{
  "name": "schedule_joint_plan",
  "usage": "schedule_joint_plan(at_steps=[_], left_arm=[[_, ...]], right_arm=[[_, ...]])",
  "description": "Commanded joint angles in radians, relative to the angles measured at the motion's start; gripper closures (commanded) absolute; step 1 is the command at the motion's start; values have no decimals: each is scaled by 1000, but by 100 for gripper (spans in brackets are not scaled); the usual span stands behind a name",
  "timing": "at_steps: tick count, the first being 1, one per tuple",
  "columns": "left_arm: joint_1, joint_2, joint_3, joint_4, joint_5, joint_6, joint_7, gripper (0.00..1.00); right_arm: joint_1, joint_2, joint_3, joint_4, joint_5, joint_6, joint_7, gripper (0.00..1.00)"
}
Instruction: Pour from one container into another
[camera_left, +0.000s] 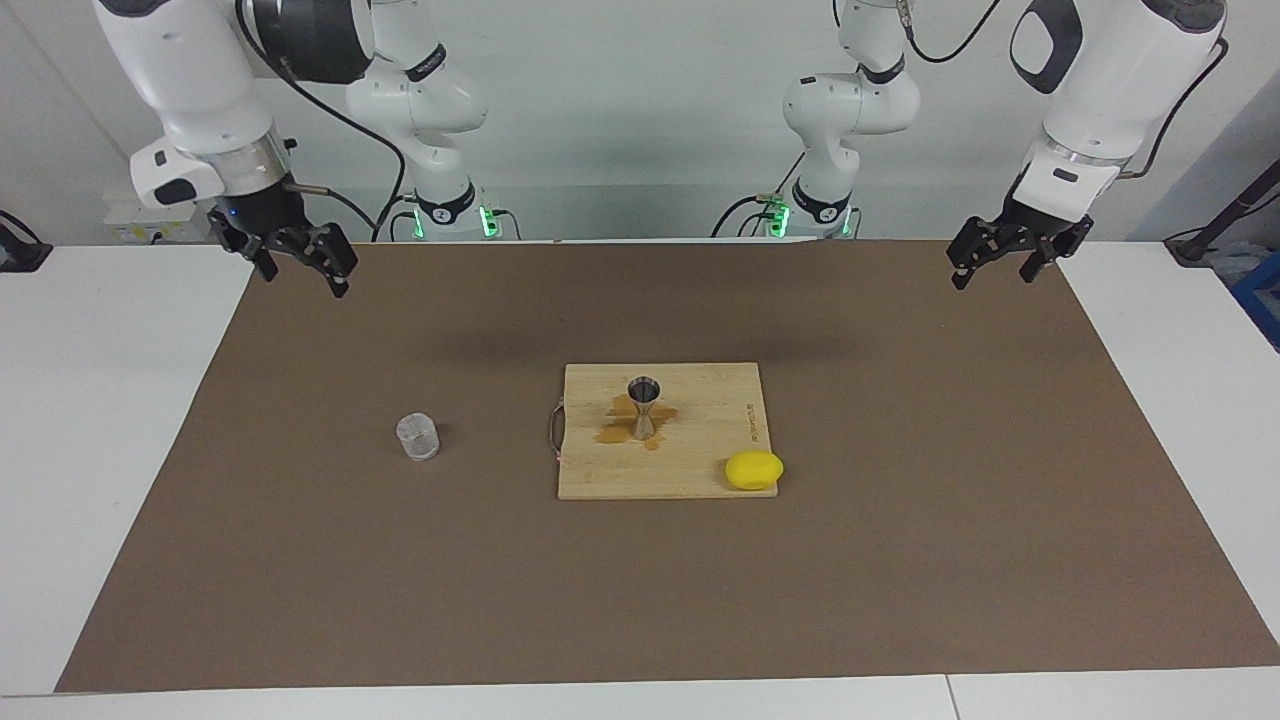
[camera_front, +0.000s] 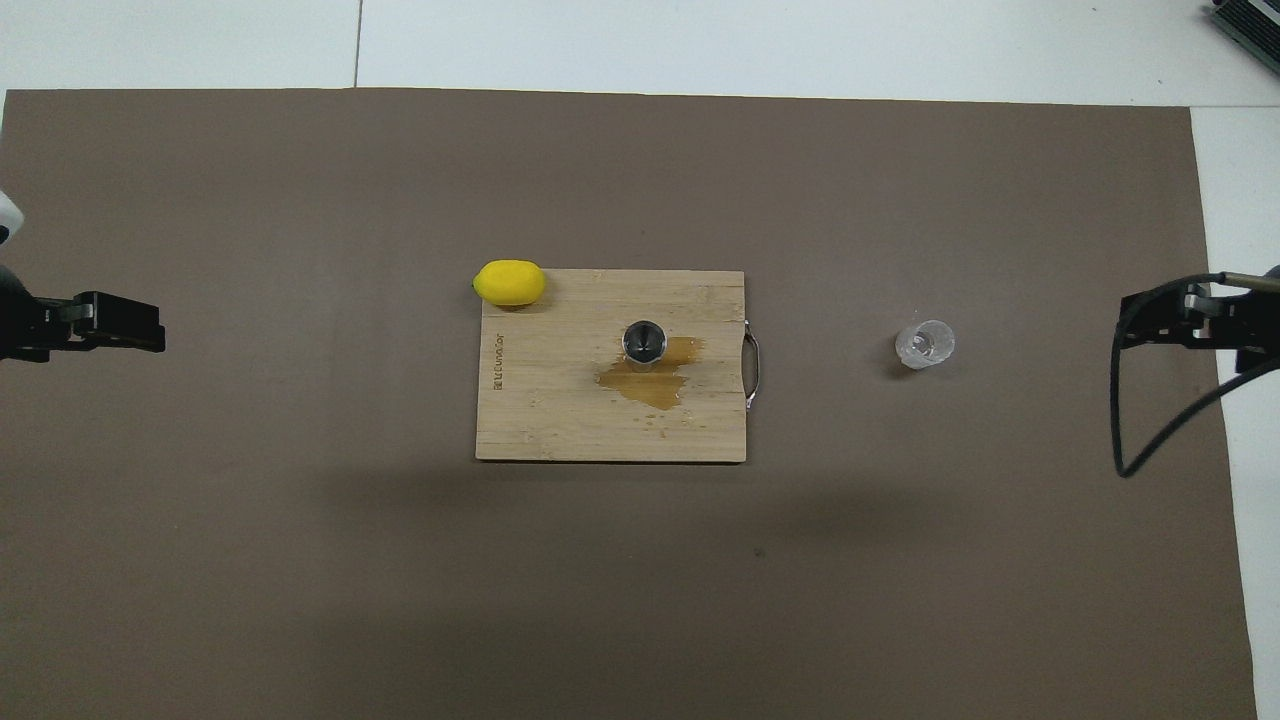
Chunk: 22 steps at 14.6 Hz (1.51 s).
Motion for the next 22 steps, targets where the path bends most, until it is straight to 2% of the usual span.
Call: schedule_joint_plan(at_steps=[1, 3, 7, 9, 22], left_arm=[[-16, -7, 12, 4, 7, -11, -8, 0], [-18, -7, 12, 5, 7, -13, -8, 0], [-18, -7, 10, 13, 7, -17, -9, 0], [-18, -7, 10, 13, 7, -19, -9, 0], [-19, -12, 9, 13, 7, -22, -12, 0]], right_arm=[[117, 36, -137, 61, -19, -52, -41, 0], [116, 22, -132, 37, -10, -54, -43, 0], [80, 24, -87, 50, -8, -98, -69, 0], [79, 22, -90, 49, 32, -97, -62, 0], [82, 15, -95, 41, 50, -75, -73, 0]])
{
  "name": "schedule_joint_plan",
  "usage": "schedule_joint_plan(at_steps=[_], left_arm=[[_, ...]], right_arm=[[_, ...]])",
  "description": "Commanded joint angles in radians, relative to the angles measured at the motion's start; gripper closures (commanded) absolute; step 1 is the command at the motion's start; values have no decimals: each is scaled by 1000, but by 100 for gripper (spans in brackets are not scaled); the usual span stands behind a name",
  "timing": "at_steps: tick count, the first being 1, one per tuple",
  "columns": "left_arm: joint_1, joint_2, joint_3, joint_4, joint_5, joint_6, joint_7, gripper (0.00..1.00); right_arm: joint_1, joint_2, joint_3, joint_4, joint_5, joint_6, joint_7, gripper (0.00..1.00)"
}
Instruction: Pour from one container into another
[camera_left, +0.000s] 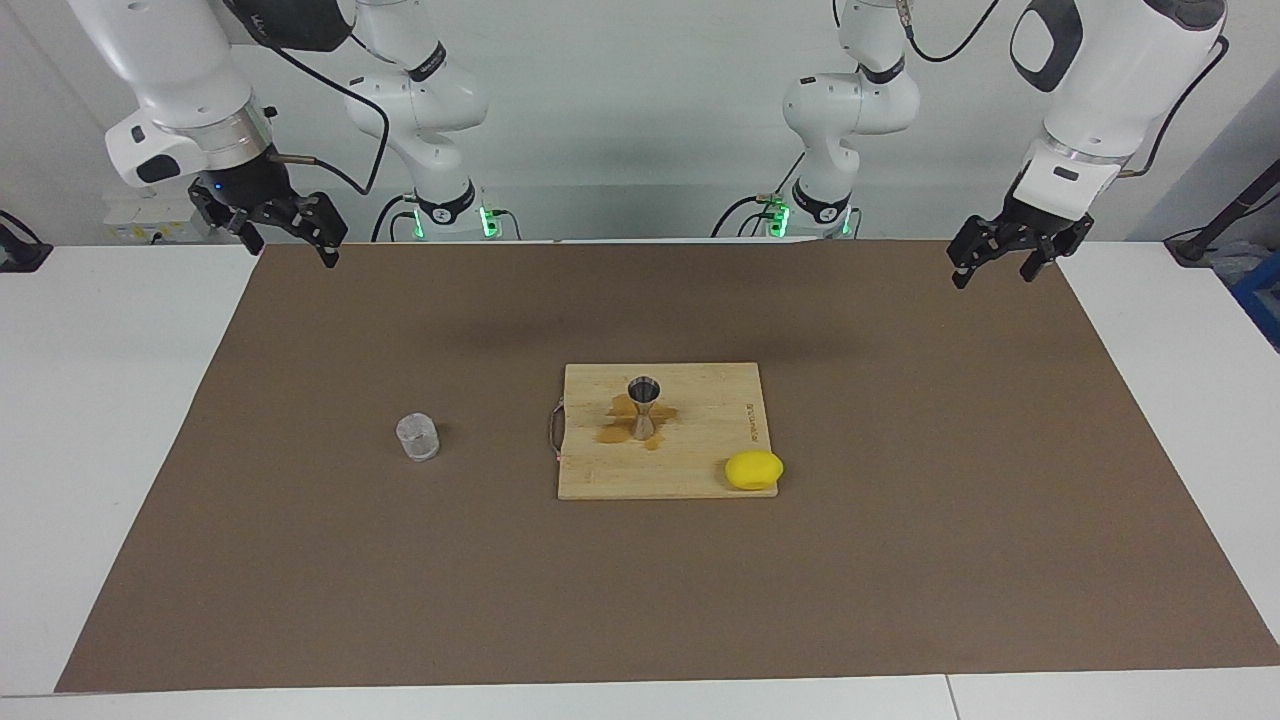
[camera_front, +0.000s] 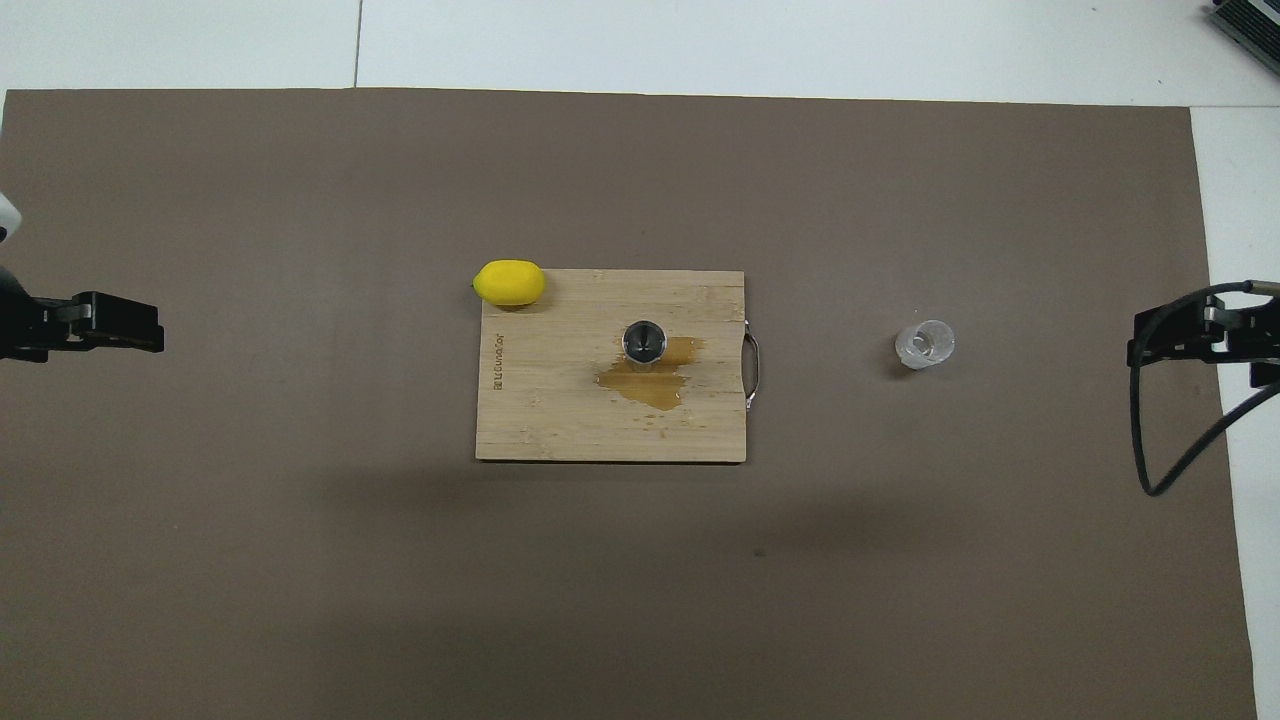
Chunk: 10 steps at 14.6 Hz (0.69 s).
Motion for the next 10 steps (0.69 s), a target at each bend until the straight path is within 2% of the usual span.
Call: schedule_joint_plan(at_steps=[1, 10], left_arm=[[-19, -9, 9, 12, 7, -21, -12, 0], [-19, -9, 9, 11, 9, -20, -12, 0]], right_arm=[[-12, -4, 6, 3, 29, 3, -34, 0], [-17, -7, 8, -8, 31, 14, -77, 0]])
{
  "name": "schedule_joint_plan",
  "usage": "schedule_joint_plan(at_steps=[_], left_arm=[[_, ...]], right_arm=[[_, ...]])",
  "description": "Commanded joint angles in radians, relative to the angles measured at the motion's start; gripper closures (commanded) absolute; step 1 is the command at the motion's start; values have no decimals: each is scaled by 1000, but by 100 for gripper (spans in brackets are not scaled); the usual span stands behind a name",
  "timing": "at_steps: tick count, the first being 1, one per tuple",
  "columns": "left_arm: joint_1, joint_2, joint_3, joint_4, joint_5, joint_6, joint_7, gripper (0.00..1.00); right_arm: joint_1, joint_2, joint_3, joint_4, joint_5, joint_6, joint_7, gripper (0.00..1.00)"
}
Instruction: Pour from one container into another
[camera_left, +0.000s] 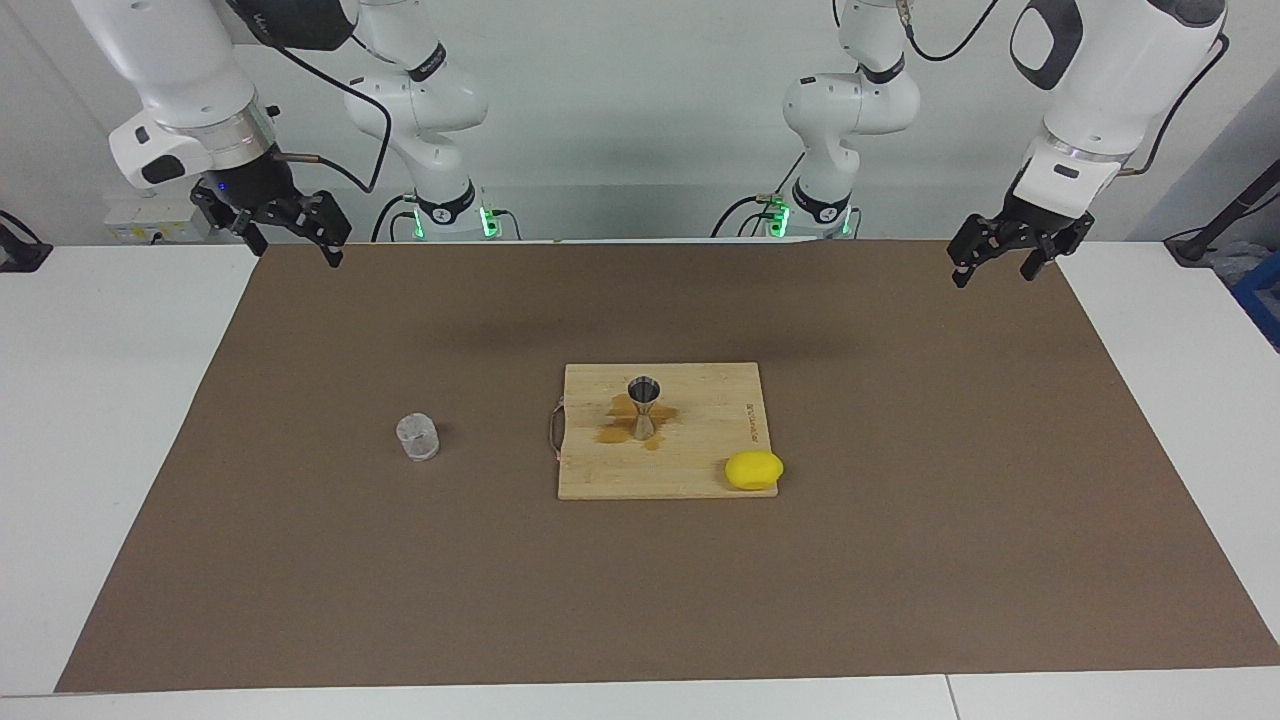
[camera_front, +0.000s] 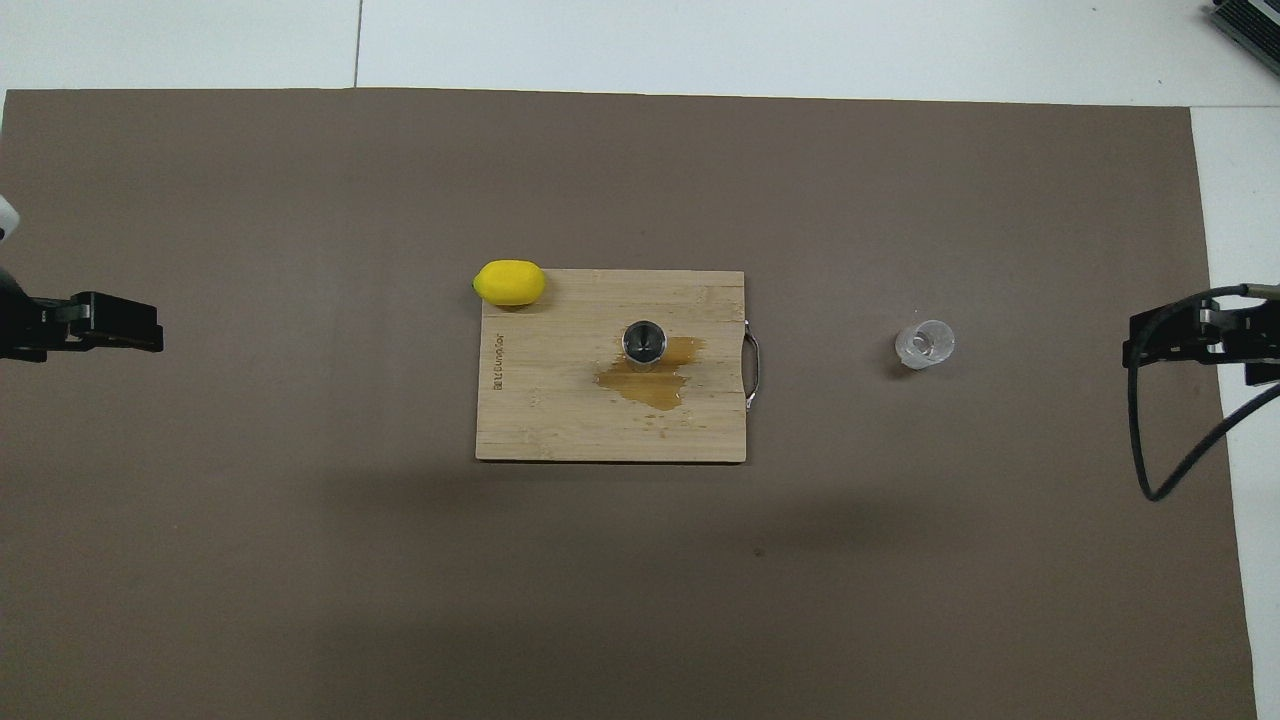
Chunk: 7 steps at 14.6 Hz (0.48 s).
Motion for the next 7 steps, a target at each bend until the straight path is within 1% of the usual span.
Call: schedule_joint_plan(at_steps=[1, 7], left_arm=[[-19, -7, 10, 11, 9, -20, -12, 0], [-19, -7, 10, 11, 9, -20, -12, 0]], right_arm=[[-15, -10, 4, -9, 26, 14, -43, 0], [-15, -11, 4, -17, 26, 26, -70, 0]])
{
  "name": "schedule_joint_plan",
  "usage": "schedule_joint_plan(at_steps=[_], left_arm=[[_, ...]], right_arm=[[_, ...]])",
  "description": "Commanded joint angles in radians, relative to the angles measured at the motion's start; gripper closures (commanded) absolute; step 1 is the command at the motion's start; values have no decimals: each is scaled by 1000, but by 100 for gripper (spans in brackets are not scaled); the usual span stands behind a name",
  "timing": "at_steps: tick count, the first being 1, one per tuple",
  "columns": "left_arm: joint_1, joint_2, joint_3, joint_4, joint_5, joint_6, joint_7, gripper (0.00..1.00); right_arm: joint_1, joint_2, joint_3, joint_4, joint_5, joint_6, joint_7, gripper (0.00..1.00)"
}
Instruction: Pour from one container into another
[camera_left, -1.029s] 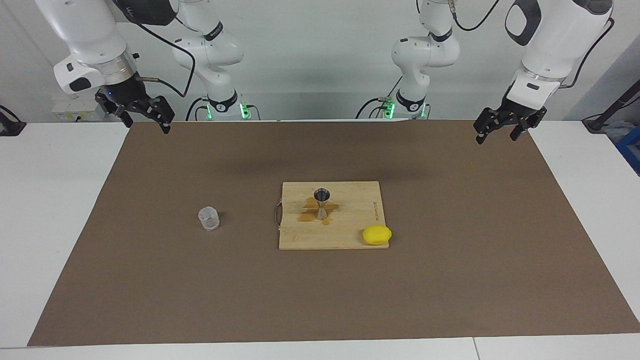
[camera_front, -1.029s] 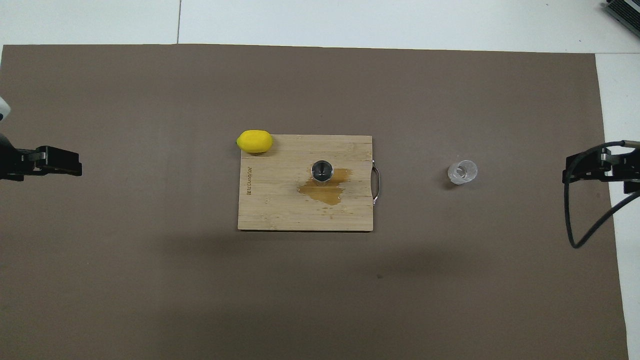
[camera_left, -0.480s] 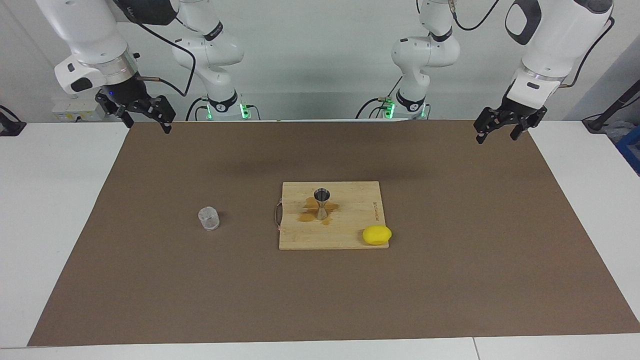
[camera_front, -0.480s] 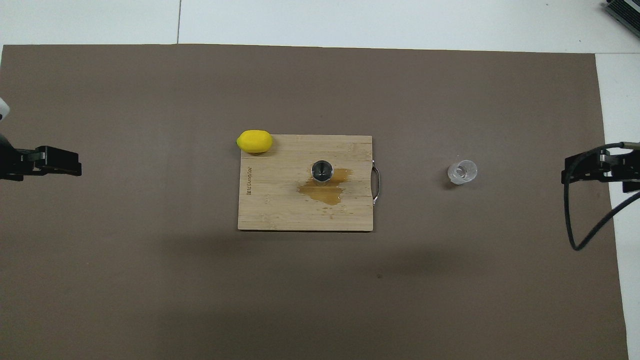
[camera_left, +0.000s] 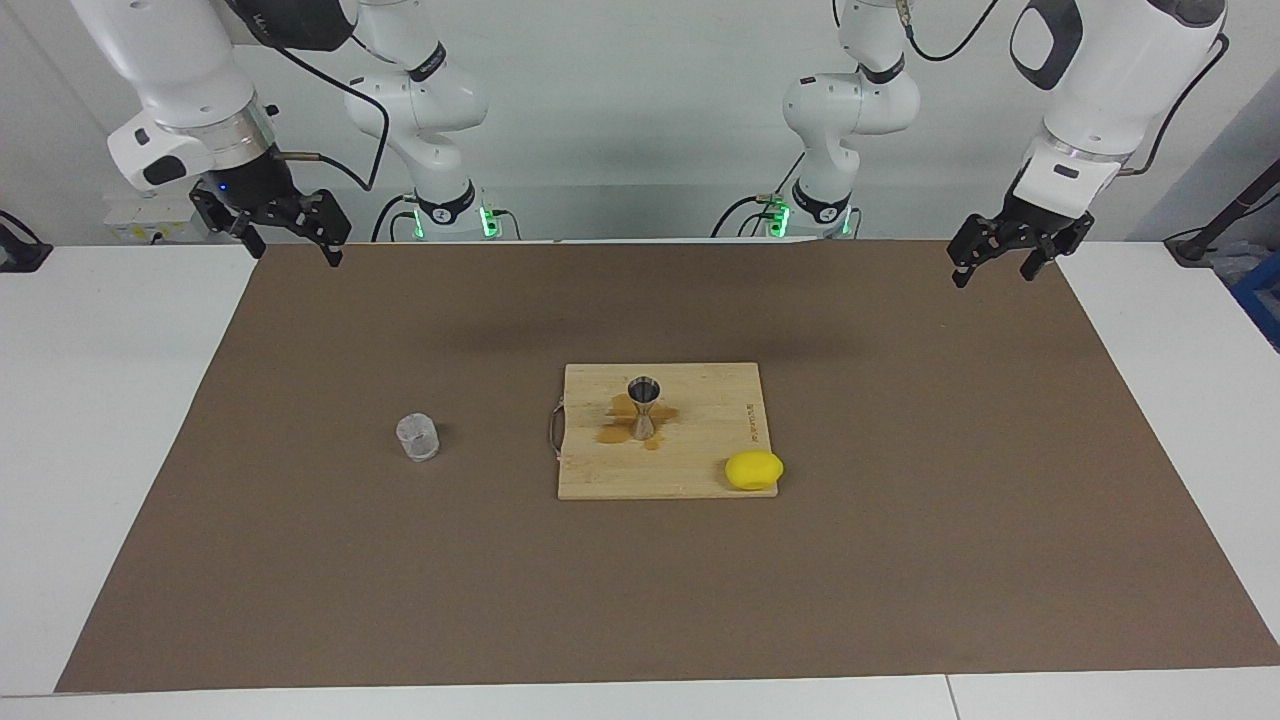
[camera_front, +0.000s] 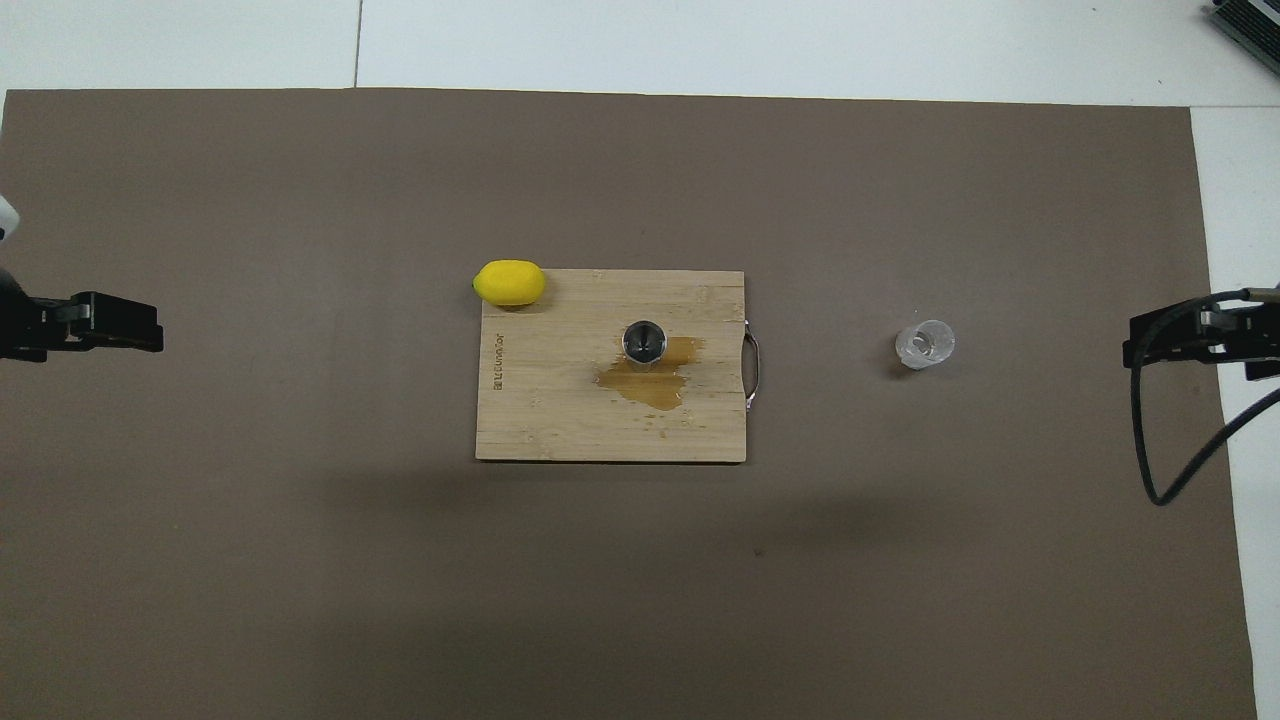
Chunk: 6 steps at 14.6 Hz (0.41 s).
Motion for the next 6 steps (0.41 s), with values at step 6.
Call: schedule_joint_plan(at_steps=[6], left_arm=[[-19, -7, 10, 11, 9, -20, -12, 0]], right_arm=[[-14, -15, 5, -24, 26, 30, -52, 0]])
